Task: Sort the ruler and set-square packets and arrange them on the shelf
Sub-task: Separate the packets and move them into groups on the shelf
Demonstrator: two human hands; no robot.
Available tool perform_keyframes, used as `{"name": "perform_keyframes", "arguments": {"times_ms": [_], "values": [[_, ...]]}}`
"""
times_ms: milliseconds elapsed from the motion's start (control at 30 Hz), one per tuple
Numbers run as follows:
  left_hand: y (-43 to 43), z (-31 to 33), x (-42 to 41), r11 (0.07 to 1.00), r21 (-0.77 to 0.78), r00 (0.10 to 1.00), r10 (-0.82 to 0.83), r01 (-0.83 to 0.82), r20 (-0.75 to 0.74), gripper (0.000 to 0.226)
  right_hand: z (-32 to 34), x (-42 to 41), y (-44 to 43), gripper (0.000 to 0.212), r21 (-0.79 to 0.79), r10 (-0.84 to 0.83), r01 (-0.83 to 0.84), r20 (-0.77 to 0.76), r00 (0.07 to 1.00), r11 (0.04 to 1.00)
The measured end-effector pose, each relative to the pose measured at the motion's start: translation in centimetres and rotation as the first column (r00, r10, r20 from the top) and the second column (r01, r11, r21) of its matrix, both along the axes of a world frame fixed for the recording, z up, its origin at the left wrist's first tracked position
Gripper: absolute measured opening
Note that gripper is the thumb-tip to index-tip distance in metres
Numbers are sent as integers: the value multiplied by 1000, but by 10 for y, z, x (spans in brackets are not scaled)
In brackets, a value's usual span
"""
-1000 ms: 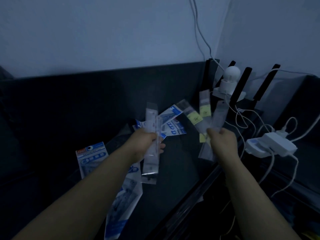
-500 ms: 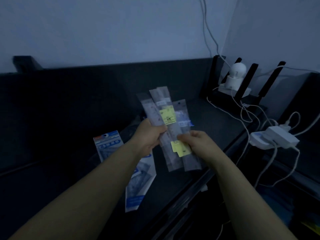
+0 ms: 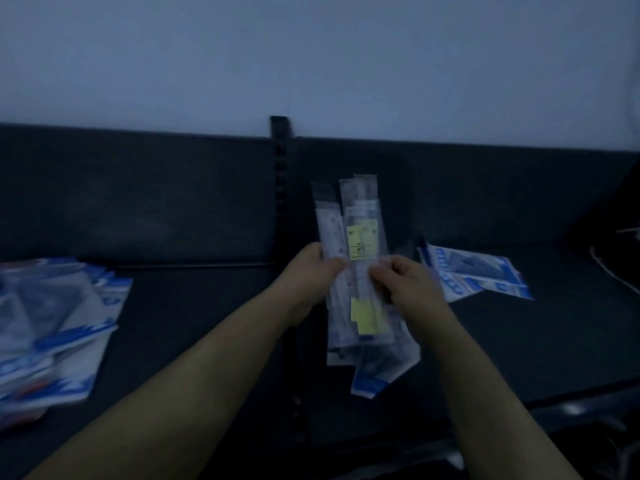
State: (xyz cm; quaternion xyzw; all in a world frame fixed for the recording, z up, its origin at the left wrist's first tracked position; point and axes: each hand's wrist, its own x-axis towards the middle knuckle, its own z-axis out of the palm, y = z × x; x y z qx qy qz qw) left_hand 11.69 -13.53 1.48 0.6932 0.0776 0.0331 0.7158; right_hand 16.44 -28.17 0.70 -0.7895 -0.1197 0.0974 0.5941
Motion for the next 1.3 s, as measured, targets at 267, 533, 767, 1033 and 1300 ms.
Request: {"name": "perform_keyframes", "arguments": {"times_ms": [267, 533, 767, 1033, 1300], "values": [[78, -12, -95, 925, 18, 925, 379, -379, -35, 15, -2, -57, 97, 20, 19, 326, -326, -21, 945, 945], [166, -12, -216, 754, 61, 753, 656, -654, -42, 16, 11, -154, 201, 29, 12, 582, -582, 3, 813, 813], [259, 2, -356, 626, 137, 632, 775, -768, 0, 14, 11, -271, 324, 36, 60, 722, -721, 21, 692, 690], [360, 14, -492, 531, 196, 532, 845, -824, -55, 44, 11, -391, 443, 28, 61, 798, -800, 59, 599, 597], [454, 6, -559, 439, 200, 433, 898, -876, -77, 19, 1, -455, 553, 31, 2, 833, -835, 61, 550, 550]]}}
